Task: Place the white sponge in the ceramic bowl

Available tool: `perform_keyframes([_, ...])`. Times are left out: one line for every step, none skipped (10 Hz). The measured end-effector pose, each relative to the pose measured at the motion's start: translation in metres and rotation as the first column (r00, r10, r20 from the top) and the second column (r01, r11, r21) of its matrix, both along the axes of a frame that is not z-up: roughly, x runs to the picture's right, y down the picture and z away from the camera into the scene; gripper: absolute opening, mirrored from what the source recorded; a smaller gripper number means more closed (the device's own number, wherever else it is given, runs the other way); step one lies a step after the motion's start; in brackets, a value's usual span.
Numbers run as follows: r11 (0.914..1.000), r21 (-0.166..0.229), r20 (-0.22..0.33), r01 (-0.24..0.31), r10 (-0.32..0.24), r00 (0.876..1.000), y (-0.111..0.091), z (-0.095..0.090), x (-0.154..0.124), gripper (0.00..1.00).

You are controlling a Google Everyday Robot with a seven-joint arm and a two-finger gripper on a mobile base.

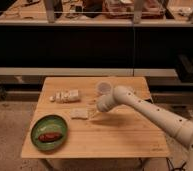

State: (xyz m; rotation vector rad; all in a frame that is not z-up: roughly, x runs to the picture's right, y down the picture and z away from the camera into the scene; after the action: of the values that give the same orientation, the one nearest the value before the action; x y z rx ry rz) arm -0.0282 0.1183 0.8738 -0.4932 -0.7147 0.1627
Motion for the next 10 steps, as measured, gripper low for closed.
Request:
perform_keyframes([1.0, -0.01, 0.009, 0.001, -0.001, 1.0, 0.0, 0.004, -0.009, 0.56])
perform_keyframes([0.9998, -0.018, 0.019, 0.001, -0.001, 1.0, -0.002, 0.008, -0.017, 0.56])
perform_keyframes([0.9997, -0.024, 0.03, 0.004, -0.003, 1.0, -0.004, 0.01, -0.024, 0.56])
perform_keyframes([0.9995, -0.029, 0.038, 0.009, -0.007, 0.999, -0.004, 0.011, -0.028, 0.56])
perform_keyframes([0.9992, -0.036, 0.048, 0.014, -0.012, 0.999, -0.005, 0.01, -0.033, 0.56])
perform_keyframes([0.9985, -0.05, 0.061, 0.023, -0.02, 0.998, -0.002, 0.009, -0.036, 0.56])
perform_keyframes([0.9978, -0.059, 0.07, 0.029, -0.025, 0.997, -0.001, 0.007, -0.038, 0.55])
perform_keyframes([0.9968, -0.066, 0.078, 0.043, -0.038, 0.996, 0.0, 0.005, -0.039, 0.5])
perform_keyframes([0.9957, -0.077, 0.09, 0.052, -0.045, 0.995, 0.001, 0.001, -0.041, 0.46])
perform_keyframes([0.993, -0.105, 0.125, 0.055, -0.042, 0.991, 0.002, -0.008, -0.048, 0.48])
